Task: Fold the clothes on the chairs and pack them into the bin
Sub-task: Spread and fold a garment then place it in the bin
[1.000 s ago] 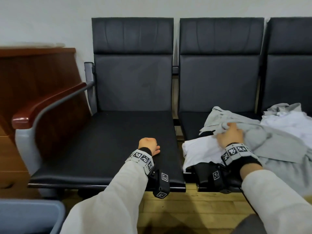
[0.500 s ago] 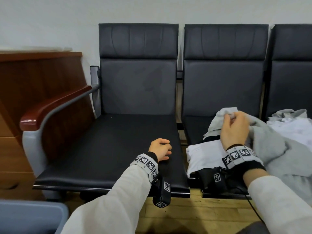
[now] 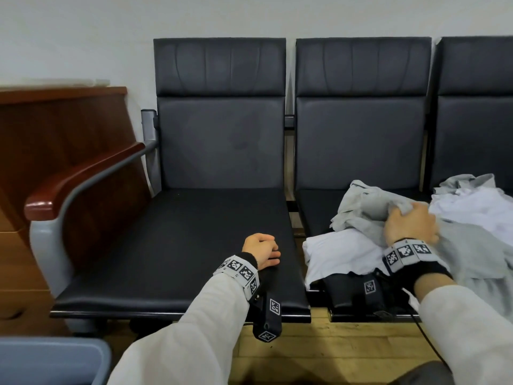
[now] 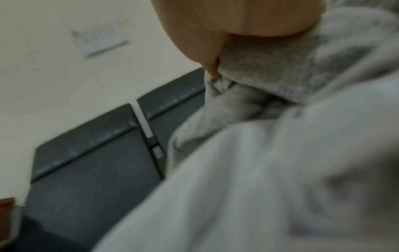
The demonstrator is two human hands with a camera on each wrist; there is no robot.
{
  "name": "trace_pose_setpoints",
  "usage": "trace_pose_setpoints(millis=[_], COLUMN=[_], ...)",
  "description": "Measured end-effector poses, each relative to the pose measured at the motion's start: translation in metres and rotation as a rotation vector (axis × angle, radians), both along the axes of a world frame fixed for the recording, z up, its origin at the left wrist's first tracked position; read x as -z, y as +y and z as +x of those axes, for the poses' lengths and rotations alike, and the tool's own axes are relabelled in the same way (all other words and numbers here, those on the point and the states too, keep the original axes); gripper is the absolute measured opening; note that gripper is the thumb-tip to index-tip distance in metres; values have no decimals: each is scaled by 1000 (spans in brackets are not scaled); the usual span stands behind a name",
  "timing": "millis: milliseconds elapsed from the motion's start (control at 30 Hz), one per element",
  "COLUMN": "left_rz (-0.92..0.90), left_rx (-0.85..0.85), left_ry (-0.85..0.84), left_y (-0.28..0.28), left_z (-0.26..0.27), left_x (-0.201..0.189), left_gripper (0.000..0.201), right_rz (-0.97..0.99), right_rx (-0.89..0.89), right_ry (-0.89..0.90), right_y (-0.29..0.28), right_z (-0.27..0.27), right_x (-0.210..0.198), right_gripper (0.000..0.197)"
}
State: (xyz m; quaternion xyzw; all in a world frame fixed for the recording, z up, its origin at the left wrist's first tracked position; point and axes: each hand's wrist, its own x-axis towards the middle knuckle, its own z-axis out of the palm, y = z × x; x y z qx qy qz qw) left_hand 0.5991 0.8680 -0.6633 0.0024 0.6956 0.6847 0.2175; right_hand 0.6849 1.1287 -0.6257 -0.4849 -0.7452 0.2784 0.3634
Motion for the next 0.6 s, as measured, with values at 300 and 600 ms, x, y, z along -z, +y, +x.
trace_pose_setpoints(millis=[300,600], left_rz=[292,570], left_rx=[238,-105], left_ry=[-33,22], left_y=[12,-16], left_z=[17,-3], left_x=[-23,-44], left_gripper=[45,34], right_rz=[358,64], right_rx=[-783,-1101], right_ry=[520,87], right_y=[-110,-123], right_z=[-24,-29], right_x=[-31,-6], right_gripper=[24,35])
